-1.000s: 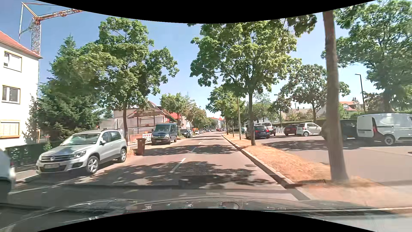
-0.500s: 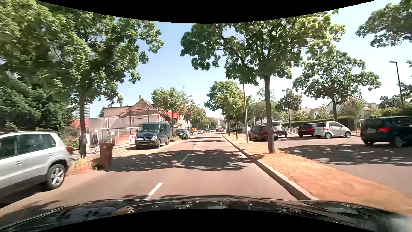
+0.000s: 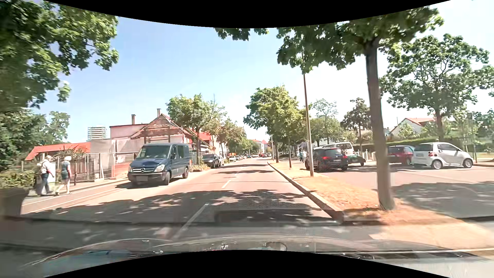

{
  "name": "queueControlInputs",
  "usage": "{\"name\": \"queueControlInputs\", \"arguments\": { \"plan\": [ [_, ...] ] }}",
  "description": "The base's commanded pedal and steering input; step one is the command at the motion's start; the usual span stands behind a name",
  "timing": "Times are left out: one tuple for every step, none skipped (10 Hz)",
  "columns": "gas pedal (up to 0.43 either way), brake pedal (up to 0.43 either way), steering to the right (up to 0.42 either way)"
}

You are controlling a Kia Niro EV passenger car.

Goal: Follow the waypoints while adhering to traffic rules and regulations

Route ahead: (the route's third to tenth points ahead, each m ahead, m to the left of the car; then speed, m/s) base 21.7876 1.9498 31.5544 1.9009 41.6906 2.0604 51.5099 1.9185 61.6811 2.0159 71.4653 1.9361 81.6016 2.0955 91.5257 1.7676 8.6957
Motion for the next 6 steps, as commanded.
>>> {"name": "queueControlInputs", "arguments": {
  "plan": [
    [0.067, 0.0, -0.001],
    [0.067, 0.0, -0.001],
    [0.059, 0.0, 0.0],
    [0.059, 0.0, -0.001],
    [0.059, 0.0, -0.001],
    [0.059, 0.0, 0.0]
  ]
}}
